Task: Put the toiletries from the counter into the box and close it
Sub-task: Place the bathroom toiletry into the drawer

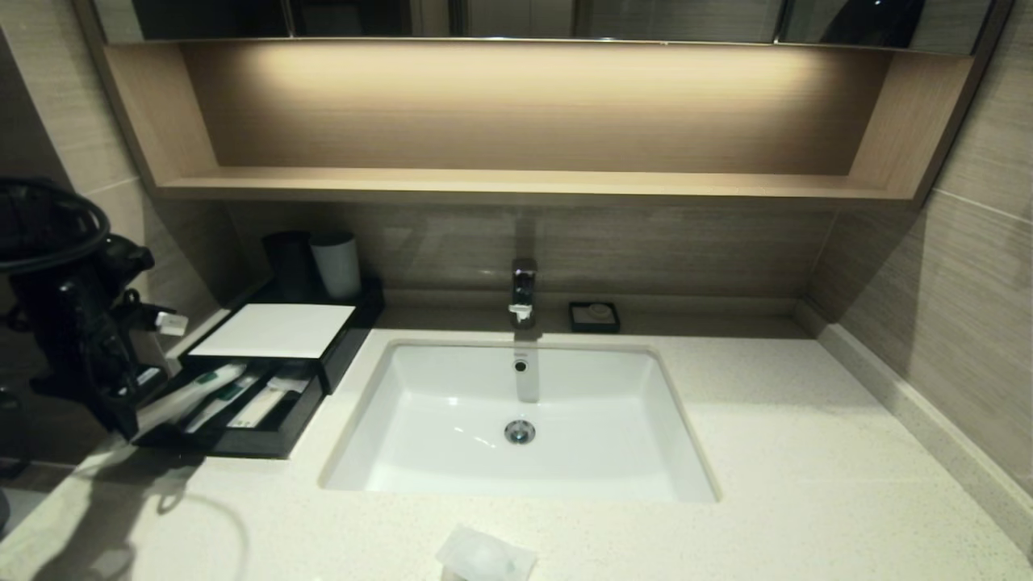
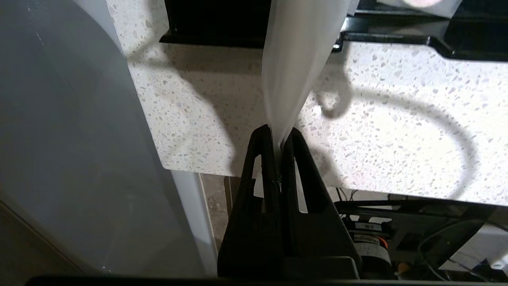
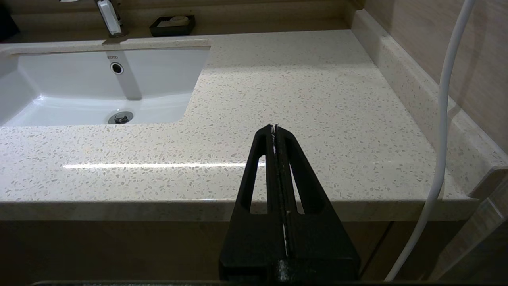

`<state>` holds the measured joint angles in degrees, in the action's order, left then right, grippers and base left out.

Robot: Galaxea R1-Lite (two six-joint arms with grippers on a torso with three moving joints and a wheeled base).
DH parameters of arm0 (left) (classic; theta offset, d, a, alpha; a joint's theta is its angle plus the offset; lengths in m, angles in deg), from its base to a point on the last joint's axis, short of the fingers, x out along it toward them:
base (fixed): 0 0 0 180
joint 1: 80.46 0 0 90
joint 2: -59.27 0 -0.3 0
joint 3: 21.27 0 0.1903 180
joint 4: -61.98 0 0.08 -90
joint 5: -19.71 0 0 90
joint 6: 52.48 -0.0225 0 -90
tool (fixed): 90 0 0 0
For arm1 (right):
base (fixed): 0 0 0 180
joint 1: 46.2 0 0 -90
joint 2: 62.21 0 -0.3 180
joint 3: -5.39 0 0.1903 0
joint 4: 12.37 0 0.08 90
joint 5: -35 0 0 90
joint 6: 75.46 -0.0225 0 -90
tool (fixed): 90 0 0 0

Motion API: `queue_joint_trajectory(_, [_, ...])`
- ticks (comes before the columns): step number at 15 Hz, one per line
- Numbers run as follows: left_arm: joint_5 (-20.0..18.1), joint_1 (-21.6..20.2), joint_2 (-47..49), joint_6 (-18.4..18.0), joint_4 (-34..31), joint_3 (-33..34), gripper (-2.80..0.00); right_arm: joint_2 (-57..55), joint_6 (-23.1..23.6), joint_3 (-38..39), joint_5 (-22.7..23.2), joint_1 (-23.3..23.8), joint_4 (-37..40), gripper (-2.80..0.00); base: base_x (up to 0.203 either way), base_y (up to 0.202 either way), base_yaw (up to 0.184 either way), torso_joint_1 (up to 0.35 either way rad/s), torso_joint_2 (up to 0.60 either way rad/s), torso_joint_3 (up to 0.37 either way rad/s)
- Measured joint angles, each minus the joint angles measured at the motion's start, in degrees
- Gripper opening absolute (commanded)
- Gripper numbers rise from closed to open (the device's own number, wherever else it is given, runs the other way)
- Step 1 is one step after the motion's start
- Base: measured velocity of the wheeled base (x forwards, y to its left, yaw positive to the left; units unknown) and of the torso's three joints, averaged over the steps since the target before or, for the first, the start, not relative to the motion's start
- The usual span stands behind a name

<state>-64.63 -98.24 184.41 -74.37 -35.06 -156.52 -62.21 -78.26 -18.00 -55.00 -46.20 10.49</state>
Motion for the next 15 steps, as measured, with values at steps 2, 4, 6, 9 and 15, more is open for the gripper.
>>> queue_joint_trajectory(2, [0.0,0.4,0.5,0.7,0.8,0.0,-2.8,0.0,0.0,0.0,0.0,0.0,0.0,-2.8,0.0,0.0,0.0,0.0,0.0,0.0])
queue_joint_trajectory(4, [0.0,0.7,0.8,2.1,2.1,0.0,-2.8,0.0,0.0,0.0,0.0,0.0,0.0,-2.8,0.0,0.0,0.0,0.0,0.0,0.0])
queue_joint_trajectory(6, [0.0,1.1,1.2,3.9,3.6,0.0,-2.8,0.0,0.0,0.0,0.0,0.0,0.0,-2.8,0.0,0.0,0.0,0.0,0.0,0.0])
queue_joint_trajectory(9, [0.0,1.3,1.6,5.3,5.4,0.0,-2.8,0.0,0.0,0.0,0.0,0.0,0.0,-2.8,0.0,0.0,0.0,0.0,0.0,0.0])
queue_joint_trajectory(15, [0.0,1.4,1.7,6.1,7.6,0.0,-2.8,0.0,0.0,0.0,0.0,0.0,0.0,-2.8,0.0,0.0,0.0,0.0,0.0,0.0])
